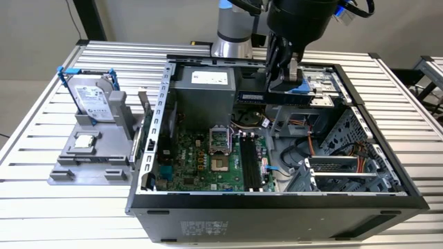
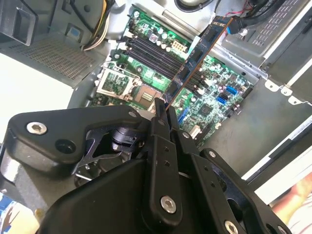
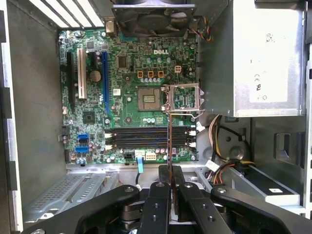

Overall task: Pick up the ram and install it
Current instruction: 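Insert the ram into the slot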

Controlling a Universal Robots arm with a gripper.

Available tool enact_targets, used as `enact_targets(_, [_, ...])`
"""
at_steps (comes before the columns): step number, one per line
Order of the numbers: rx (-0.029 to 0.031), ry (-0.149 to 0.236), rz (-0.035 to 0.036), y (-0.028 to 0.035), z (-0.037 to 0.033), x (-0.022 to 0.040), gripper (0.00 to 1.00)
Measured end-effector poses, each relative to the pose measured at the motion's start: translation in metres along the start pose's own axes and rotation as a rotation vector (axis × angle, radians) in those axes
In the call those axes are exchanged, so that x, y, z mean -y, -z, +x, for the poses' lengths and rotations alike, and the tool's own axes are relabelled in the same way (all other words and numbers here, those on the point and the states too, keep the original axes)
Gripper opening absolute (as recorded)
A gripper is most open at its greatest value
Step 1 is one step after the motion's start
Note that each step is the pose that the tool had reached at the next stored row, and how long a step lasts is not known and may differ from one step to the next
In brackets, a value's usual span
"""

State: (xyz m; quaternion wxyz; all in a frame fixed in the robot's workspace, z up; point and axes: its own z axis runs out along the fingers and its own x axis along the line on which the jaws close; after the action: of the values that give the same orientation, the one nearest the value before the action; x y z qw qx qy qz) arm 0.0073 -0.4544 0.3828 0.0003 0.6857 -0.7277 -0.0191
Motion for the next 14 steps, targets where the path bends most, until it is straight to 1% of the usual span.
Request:
enact_targets(3, [0.0005, -0.020, 0.0005, 0.0000, 0.0000, 0.0000, 0.00])
enact_targets(6, [0.0014, -0.050, 0.0013, 0.0000, 0.0000, 0.0000, 0.00])
enact_targets(9, [0.0024, -0.088, 0.0023, 0.0001, 0.0000, 0.0000, 0.00])
enact_targets(14, [0.0045, -0.162, 0.0042, 0.0000, 0.0000, 0.0000, 0.00])
